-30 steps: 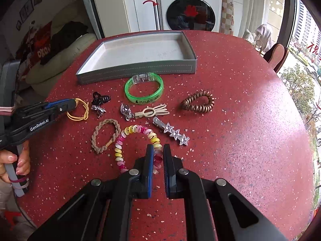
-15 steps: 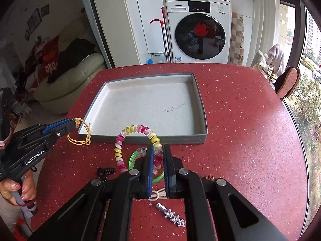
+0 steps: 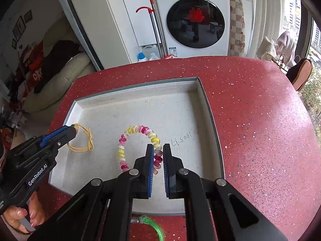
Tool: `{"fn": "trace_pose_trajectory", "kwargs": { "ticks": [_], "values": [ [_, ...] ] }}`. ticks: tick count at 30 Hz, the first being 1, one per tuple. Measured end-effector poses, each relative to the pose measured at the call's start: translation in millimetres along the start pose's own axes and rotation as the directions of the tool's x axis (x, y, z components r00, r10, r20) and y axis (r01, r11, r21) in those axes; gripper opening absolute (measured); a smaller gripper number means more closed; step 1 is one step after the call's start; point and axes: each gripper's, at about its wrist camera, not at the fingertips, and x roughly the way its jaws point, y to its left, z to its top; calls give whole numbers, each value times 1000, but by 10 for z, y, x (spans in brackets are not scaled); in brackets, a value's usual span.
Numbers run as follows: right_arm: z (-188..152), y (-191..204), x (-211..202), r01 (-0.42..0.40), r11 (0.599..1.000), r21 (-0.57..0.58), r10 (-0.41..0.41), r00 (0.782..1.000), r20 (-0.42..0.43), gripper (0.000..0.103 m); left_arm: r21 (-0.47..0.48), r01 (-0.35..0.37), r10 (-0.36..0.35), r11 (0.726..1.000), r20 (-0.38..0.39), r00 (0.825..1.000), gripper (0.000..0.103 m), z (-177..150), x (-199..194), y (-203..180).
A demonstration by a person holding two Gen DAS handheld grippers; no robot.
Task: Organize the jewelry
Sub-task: 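Carry both bracelets into the white tray and open both tools to release, then withdraw both tools from the tray toward the remaining jewelry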
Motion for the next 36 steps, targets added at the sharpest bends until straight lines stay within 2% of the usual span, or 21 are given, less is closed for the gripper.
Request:
{"fn": "trace_pose_trajectory", "kwargs": {
  "ticks": [10, 15, 18, 19, 20, 24, 27, 31, 34, 35, 36],
  "values": [
    [-88, -58, 343, 52, 999, -2, -52, 997, -51, 10, 50, -88, 92, 995, -98, 991, 32, -141, 358, -69],
    [-133, -53, 365, 58, 998, -7, -58, 997, -50, 11, 93, -135, 142, 986, -73, 987, 32, -174, 340, -136],
    [-132, -53, 362, 48, 999, -8, -48, 997, -58, 27, 83, -139, 146, 987, -79, 986, 32, -171, 318, -132],
    [-138, -47, 340, 44, 999, -4, -44, 997, -57, 37, 76, -136, 142, 988, -74, 987, 32, -170, 302, -128],
    [-146, -45, 302, 41, 999, -2, -41, 998, -46, 43, 69, -135, 140, 988, -67, 988, 32, -170, 283, -123],
    [-159, -35, 79, 24, 1000, 5, -24, 1000, 0, 48, 52, -130, 133, 990, -60, 989, 32, -155, 236, -108],
    [-179, -42, -117, 9, 1000, 22, -9, 999, 37, 56, 43, -123, 126, 991, -61, 990, 32, -153, 205, -94],
    [-240, -42, -363, -10, 999, 34, 7, 997, 82, 58, 42, -116, 118, 992, -52, 992, 32, -156, 135, -124],
    [-281, -39, -491, -20, 999, 40, 16, 995, 99, 61, 38, -107, 108, 993, -15, 994, 32, -155, 20, -149],
    [-304, -39, -527, -26, 999, 43, 21, 994, 103, 63, 36, -105, 105, 994, -6, 994, 51, -151, -16, -159],
    [-330, -37, -563, -30, 999, 45, 25, 994, 108, 63, 33, -103, 103, 994, 0, 995, 77, -148, -50, -161]
  ]
}}
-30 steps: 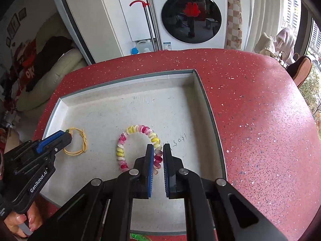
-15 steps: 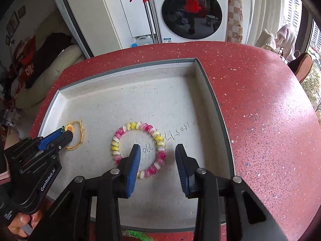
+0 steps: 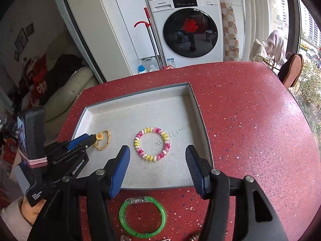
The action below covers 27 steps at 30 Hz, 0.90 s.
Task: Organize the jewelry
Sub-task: 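Withdraw both tools from the tray toward the remaining jewelry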
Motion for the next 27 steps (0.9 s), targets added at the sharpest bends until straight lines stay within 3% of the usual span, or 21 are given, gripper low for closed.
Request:
{"fn": "trace_pose_trajectory", "kwargs": {
  "ticks": [1, 3, 6, 12, 13, 21, 23, 27],
  "values": [
    [-23, 3, -35, -3, 1000, 2, 3, 1000, 4, 63, -11, -14, 14, 1000, 11, 1000, 103, -3, -44, 10],
    [-84, 19, -86, -7, 1000, 1, 7, 1000, 10, 63, -16, -32, 33, 999, 69, 997, 103, -2, -146, 14],
    [-149, 32, -158, -16, 1000, 7, 15, 1000, 14, 64, -8, -25, 26, 1000, 47, 999, 103, 10, -176, 4],
    [-345, 53, -381, -36, 999, 8, 36, 999, 24, 75, -9, -8, 9, 1000, 97, 995, 103, -145, -505, 56],
    [-379, 50, -420, -38, 999, 9, 38, 999, 26, 85, -14, 7, -6, 1000, 93, 996, 103, -192, -561, 79],
    [-770, -25, -746, -84, 995, 49, 82, 996, 48, 87, -81, 107, -104, 991, 40, 994, 103, -730, -930, 193],
    [-868, -55, -784, -83, 995, 62, 81, 996, 42, 103, -103, 134, -133, 986, 19, 991, 103, -866, -963, 205],
    [-1052, -122, -851, -82, 992, 93, 78, 996, 45, 103, -104, 122, -124, 987, -15, 992, 103, -1099, -1004, 155]
  ]
}}
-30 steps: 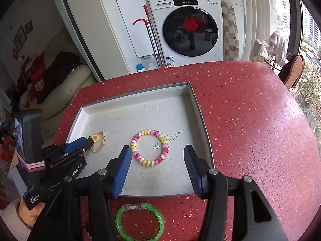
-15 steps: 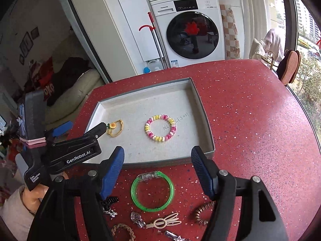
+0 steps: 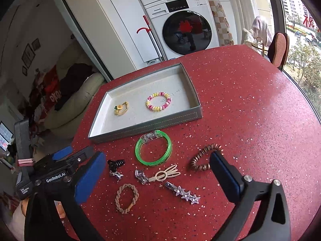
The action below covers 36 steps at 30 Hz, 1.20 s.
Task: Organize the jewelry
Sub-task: 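Withdraw both tools from the tray toward the remaining jewelry, then grasp the black hair claw with the left tool while the right tool grasps the brown coil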
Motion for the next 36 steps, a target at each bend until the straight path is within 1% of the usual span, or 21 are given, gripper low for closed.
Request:
{"fn": "trace_pose_trajectory", "kwargs": {
  "ticks": [4, 6, 9, 13, 15, 18, 21, 25, 29, 34, 36],
  "values": [
    [-98, -42, -50, 19, 1000, 4, -19, 1000, -3, 103, 18, -64, 64, 998, 0, 998, 103, -184, -43, -46],
    [-151, -84, -81, 22, 1000, 9, -22, 1000, -5, 103, 10, -82, 82, 997, 12, 997, 103, -249, -72, -49],
    [-221, -165, -108, 30, 999, 28, -29, 999, -23, 103, 1, -73, 73, 997, -7, 997, 103, -309, -61, -30],
    [-309, -332, -98, 54, 996, 65, -49, 997, -66, 103, -4, -40, 40, 999, -41, 998, 103, -413, -39, -27],
    [-365, -409, -68, 67, 995, 73, -60, 994, -94, 103, -1, -46, 46, 999, -49, 998, 103, -445, -22, -44],
    [-448, -495, -14, 118, 991, 67, -109, 986, -127, 103, 7, -62, 62, 998, -54, 997, 103, -464, 16, -65],
    [-493, -571, 20, 148, 986, 70, -137, 979, -149, 103, 18, -86, 87, 996, -52, 995, 103, -429, 69, -77],
    [-455, -653, 44, 180, 981, 73, -168, 975, -148, 103, 48, -99, 102, 994, -48, 994, 103, -343, 139, -95],
    [-354, -686, 102, 214, 975, 61, -204, 968, -144, 103, 81, -84, 87, 993, -41, 995, 103, -266, 184, -158],
    [-240, -716, 212, 203, 976, 76, -190, 970, -153, 103, 126, -81, 87, 989, -37, 996, 103, -212, 250, -236],
    [-180, -734, 254, 222, 972, 80, -209, 967, -146, 103, 140, -81, 88, 987, -47, 995, 103, -196, 282, -251]
  ]
}}
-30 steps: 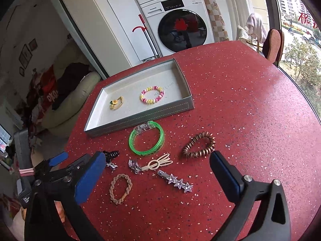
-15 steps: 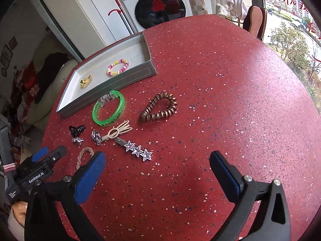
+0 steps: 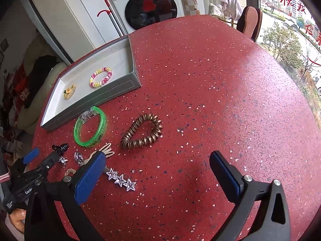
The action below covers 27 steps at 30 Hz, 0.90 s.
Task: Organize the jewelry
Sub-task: 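Grasp the black hair claw with the left tool while the right tool grasps the brown coil, then place the hair claw beside the yellow bracelet while the right tool drops the coil onto the beaded bracelet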
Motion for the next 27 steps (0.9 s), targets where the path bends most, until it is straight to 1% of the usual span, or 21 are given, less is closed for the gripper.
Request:
{"fn": "trace_pose_trajectory", "kwargs": {
  "ticks": [2, 4, 5, 6, 8, 9, 10, 11, 12, 13, 15, 16, 17, 18, 19, 21, 22, 23, 27],
  "values": [
    [76, -25, 29, 23, 1000, 2, -23, 1000, 8, 99, 6, -1, 1, 1000, 0, 1000, 103, 14, 16, -4],
    [146, -33, 93, 45, 999, -12, -45, 999, -6, 97, 15, 4, -4, 1000, 0, 1000, 103, 27, 35, -16],
    [171, -30, 127, 54, 998, -24, -55, 998, -15, 95, 21, 6, -6, 1000, -2, 1000, 98, 30, 45, -24],
    [187, -21, 161, 62, 997, -37, -63, 998, -21, 92, 27, 7, -7, 1000, -8, 1000, 96, 35, 61, -34],
    [204, 12, 240, 78, 995, -67, -81, 996, -41, 79, 34, 11, -11, 999, -12, 1000, 96, 41, 86, -50],
    [208, 27, 282, 79, 994, -77, -83, 995, -51, 78, 38, 12, -11, 999, -14, 1000, 96, 44, 97, -58],
    [208, 53, 303, 88, 992, -92, -93, 994, -48, 77, 40, 13, -13, 999, -14, 1000, 93, 49, 105, -62],
    [202, 97, 309, 104, 988, -115, -109, 993, -38, 73, 43, 17, -16, 999, -15, 1000, 86, 52, 111, -68],
    [202, 126, 322, 109, 985, -130, -115, 993, -39, 73, 45, 20, -19, 999, -20, 1000, 84, 57, 123, -72],
    [197, 151, 321, 115, 983, -143, -121, 992, -32, 69, 45, 24, -23, 999, -24, 999, 83, 59, 134, -72],
    [187, 193, 322, 123, 979, -165, -129, 991, -24, 62, 46, 26, -25, 999, -24, 999, 76, 59, 147, -69],
    [183, 208, 322, 126, 976, -175, -131, 991, -20, 55, 47, 30, -29, 998, -28, 999, 69, 57, 153, -69],
    [179, 223, 315, 128, 974, -185, -133, 991, -16, 45, 45, 38, -37, 998, -27, 999, 66, 57, 154, -63],
    [180, 232, 313, 129, 973, -192, -134, 991, -13, 40, 43, 44, -43, 998, -25, 999, 63, 57, 152, -57],
    [178, 239, 308, 129, 972, -196, -133, 991, -11, 30, 43, 51, -50, 998, -23, 999, 52, 56, 152, -53],
    [169, 242, 299, 134, 971, -197, -137, 990, -6, 18, 44, 55, -54, 998, -19, 998, 45, 56, 155, -41],
    [164, 244, 299, 133, 972, -195, -137, 991, -4, 14, 43, 59, -58, 997, -15, 998, 44, 55, 152, -33],
    [162, 238, 295, 132, 973, -190, -135, 991, -3, 14, 40, 67, -67, 997, -8, 998, 42, 57, 140, -20],
    [153, 220, 225, 105, 980, -167, -105, 994, 12, 13, 29, 97, -98, 995, 20, 995, 42, 73, 50, 44]
  ]
}}
